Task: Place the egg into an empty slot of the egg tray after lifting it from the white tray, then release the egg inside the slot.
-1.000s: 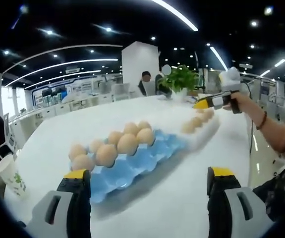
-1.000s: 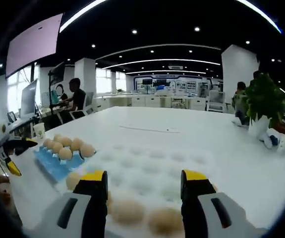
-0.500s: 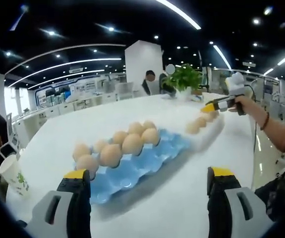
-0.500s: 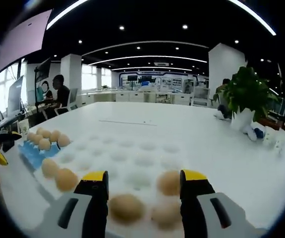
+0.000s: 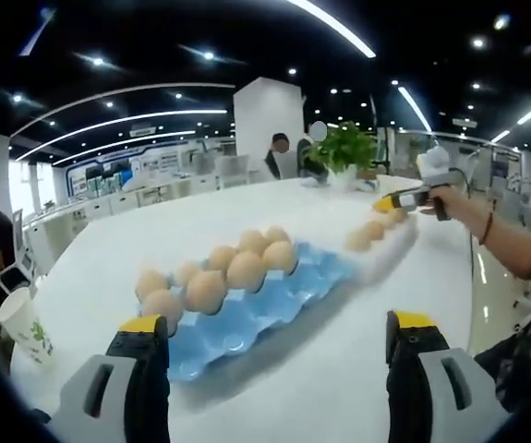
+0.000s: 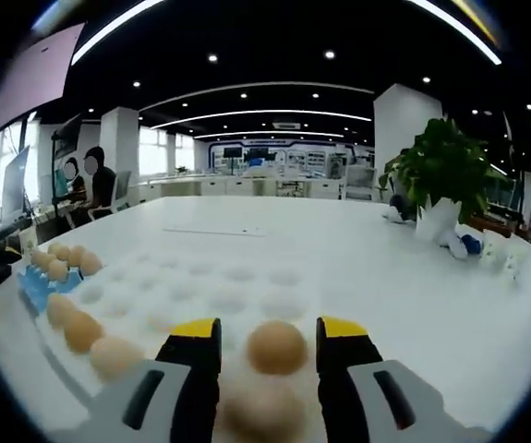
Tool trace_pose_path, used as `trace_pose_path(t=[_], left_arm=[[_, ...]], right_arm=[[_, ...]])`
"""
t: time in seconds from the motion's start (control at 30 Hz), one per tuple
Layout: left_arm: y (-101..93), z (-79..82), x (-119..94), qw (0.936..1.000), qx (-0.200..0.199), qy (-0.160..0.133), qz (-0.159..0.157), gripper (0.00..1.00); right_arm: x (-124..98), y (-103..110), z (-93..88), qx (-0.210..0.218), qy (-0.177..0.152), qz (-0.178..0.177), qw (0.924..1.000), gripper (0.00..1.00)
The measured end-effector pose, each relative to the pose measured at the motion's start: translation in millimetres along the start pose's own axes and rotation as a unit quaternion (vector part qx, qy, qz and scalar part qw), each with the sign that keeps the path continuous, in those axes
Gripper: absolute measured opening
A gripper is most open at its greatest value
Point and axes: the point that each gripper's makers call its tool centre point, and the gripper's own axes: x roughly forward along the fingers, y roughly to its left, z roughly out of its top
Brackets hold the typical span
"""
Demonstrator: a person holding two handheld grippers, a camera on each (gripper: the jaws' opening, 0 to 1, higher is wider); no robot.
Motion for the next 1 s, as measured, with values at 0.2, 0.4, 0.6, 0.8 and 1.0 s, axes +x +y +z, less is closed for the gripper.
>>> trace_pose_path(t=[0.2,0.4,0.6,0.8,1.0], left_arm=[[0.9,1.7,0.4,0.9999,0.011,0.001,0.004,0.99],[3.2,3.1,0.9,0.9997,0.02,0.0,0.012,0.99],[1.3,2.2,1.0,0.9998,0.018,0.002,0.007,0.99],[2.5,2.3,-2.2,0.9997,0.021,0.0,0.013,0.98],[2.2,7.2,-4.9,0.9997,0.019,-0.009,0.015,0.97]], right_arm=[[3.8,2.2,-6.1,0.011,0.013,0.002,0.9999,0.34],[5.9,4.1,-6.7,0.021,0.005,-0.006,0.9998,0.34],[6.1,0.4,-6.4,0.013,0.015,-0.043,0.9989,0.29],[6.3,-0.6,-7.4,0.019,0.018,-0.047,0.9985,0.28],[6.2,-0.7,-6.1,0.013,0.013,-0.047,0.9987,0.28]])
